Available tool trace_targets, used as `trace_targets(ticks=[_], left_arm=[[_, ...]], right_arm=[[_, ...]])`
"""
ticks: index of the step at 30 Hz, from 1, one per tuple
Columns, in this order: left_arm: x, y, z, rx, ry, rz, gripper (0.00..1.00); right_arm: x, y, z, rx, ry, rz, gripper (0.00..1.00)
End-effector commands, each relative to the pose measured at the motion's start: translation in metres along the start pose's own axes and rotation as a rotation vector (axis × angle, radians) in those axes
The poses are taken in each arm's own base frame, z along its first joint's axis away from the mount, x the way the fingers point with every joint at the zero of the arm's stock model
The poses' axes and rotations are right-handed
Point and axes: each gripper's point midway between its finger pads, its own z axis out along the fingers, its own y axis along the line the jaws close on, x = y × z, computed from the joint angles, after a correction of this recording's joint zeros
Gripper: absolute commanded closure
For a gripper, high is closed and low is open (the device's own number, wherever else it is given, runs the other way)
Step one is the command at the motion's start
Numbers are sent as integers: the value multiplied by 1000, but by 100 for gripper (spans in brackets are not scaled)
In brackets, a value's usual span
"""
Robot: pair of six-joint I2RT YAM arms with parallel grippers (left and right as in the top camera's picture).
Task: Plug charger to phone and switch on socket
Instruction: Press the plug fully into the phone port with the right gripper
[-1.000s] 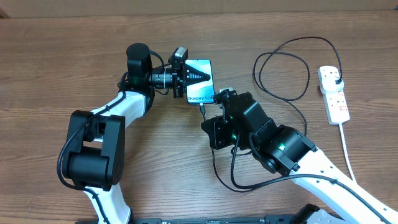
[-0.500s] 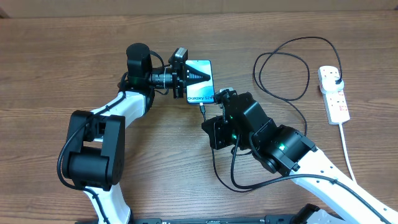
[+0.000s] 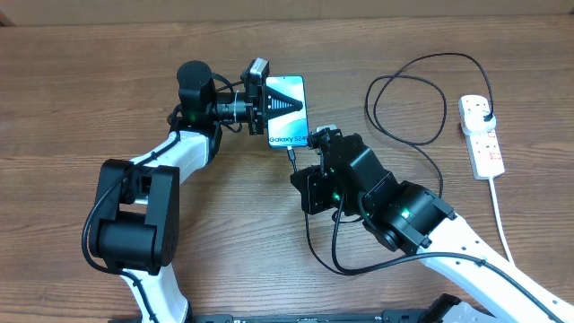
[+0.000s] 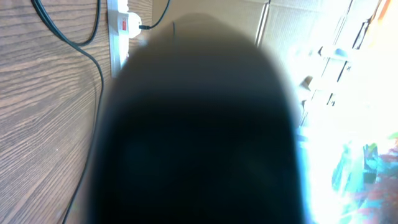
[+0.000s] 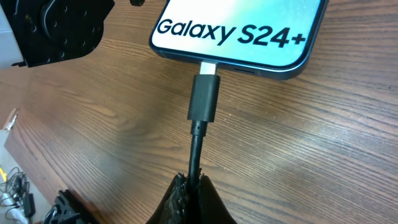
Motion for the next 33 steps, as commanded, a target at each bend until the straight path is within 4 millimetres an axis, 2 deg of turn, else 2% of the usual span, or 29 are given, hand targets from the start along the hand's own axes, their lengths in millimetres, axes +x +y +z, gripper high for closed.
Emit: trace_targets(ticks=[1, 7, 13, 20, 24, 28, 33], left_arm=[[9, -10, 2, 2, 59, 30, 96], [12, -11, 6, 5, 73, 98, 96], [24, -10, 9, 6, 138, 169, 96], [27, -10, 7, 14, 159, 275, 96], [26, -10, 7, 14, 153, 279, 96], [22, -10, 8, 12, 126, 262, 96], [11, -11, 9, 11, 64, 260, 96]], right_arm=[[-16, -9, 4, 54, -66, -8, 96], [-25, -6, 11, 40, -97, -18, 96], [-31, -21, 16, 122, -128, -26, 96], [-31, -20, 16, 120, -129, -25, 73], [-31, -20, 16, 121, -128, -25, 73], [-27, -16, 17, 94, -106, -26, 73], [-9, -7, 21, 60, -36, -33, 73]])
